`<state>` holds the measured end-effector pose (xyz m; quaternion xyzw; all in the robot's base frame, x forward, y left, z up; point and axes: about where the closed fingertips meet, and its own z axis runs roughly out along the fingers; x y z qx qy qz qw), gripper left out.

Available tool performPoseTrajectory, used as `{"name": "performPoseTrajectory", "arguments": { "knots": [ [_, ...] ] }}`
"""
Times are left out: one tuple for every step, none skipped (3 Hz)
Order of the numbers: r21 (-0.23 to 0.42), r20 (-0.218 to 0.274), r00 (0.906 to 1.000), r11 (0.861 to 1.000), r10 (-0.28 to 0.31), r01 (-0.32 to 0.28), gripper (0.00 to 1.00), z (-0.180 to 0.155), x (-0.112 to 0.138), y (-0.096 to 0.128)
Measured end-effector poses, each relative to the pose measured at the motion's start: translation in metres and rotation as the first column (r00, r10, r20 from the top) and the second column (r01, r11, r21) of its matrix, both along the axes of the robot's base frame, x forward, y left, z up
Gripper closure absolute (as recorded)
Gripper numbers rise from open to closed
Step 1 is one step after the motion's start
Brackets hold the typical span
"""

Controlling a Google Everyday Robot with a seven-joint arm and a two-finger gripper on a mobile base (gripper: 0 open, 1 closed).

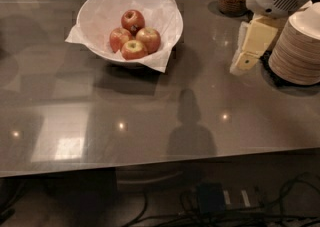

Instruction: Pick apple from white bowl

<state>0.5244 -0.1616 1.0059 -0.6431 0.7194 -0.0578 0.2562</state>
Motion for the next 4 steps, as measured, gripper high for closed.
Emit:
{"name": "performPoseTrajectory", "arguments": {
  "knots": [
    [0.060,0.036,0.9977,0.996,0.057,-0.059,0.00,0.007,0.039,0.026],
    [0.109,0.032,0.9930,0.987,0.114,-0.117,0.00,0.004,0.075,0.053],
    [0.141,0.021,0.9871,0.977,0.159,-0.160,0.00,-0.002,0.107,0.077],
    [0.188,0.041,0.9801,0.962,0.194,-0.198,0.00,-0.004,0.141,0.104]
  ]
}}
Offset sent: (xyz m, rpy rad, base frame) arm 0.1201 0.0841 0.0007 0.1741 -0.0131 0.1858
